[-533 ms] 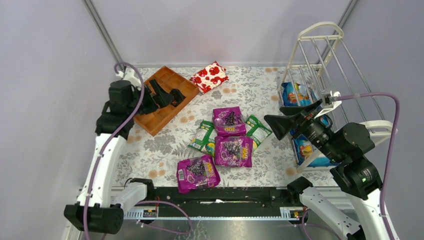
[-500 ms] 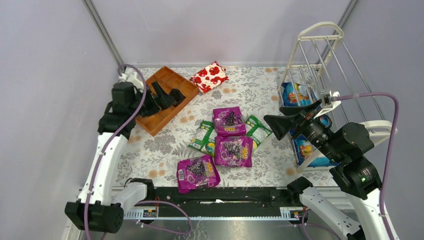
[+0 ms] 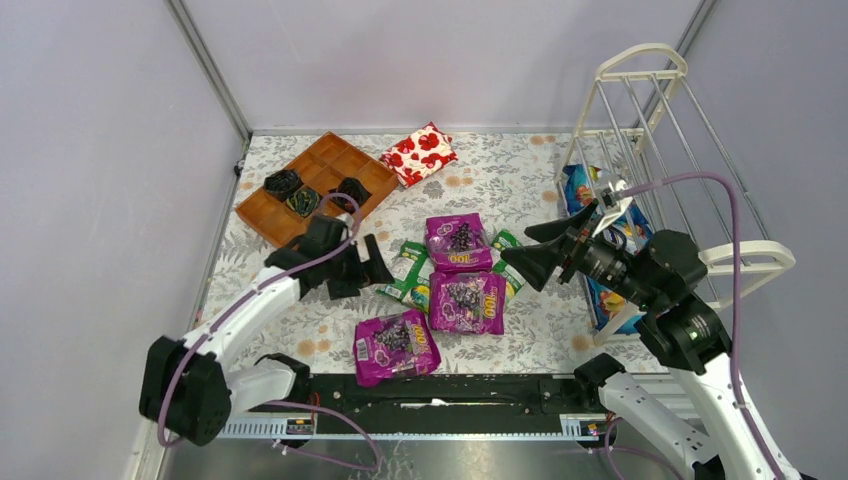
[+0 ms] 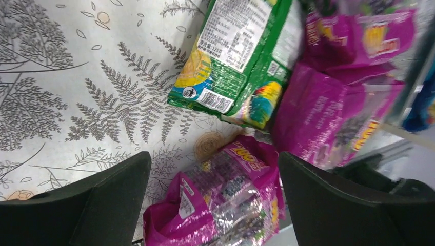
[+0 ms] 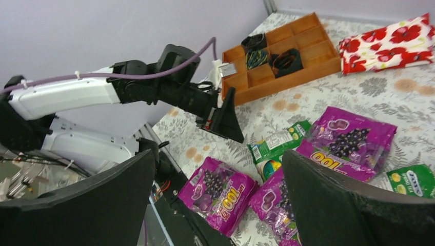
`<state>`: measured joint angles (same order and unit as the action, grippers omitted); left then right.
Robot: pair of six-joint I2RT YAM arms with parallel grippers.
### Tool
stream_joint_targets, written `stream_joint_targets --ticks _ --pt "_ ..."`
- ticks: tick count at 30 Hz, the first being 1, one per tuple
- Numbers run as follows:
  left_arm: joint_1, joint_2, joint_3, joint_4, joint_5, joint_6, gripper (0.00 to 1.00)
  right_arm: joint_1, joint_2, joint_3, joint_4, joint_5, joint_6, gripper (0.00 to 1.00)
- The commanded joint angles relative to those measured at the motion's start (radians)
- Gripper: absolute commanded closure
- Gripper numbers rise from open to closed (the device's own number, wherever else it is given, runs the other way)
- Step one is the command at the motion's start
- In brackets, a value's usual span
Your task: Place and organize the candy bags onto the shelf
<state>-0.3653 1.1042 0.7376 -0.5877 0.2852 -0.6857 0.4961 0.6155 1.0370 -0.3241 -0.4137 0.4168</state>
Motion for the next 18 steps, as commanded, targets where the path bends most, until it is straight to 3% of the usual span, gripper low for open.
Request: stream_joint_targets --ticks 1,4,9,15,18 --pt "-0.132 0.078 0.005 0.079 -0.203 -0.052 0.01 -0.002 0.049 0.000 0.070 -0.101 -0.005 0.00" --pt "-0.204 0.127 -0.002 0.095 -0.267 -0.092 0.01 -0.002 0.088 0.034 0.054 -0.117 -0.027 0.00" --pt "-0.226 0.146 -0.052 0.198 -0.213 -0.131 0.02 -0.003 0.120 0.036 0.044 -0.118 -0.030 0.00" --pt "-0.230 0.179 -0.059 0.308 -0.152 -0.167 0.15 -0.003 0.150 -0.028 0.068 -0.188 0.003 0.00" --pt "-0.231 0.191 -0.051 0.312 -0.132 -0.158 0.17 -0.002 0.195 -0.022 0.032 -0.262 -0.012 0.00"
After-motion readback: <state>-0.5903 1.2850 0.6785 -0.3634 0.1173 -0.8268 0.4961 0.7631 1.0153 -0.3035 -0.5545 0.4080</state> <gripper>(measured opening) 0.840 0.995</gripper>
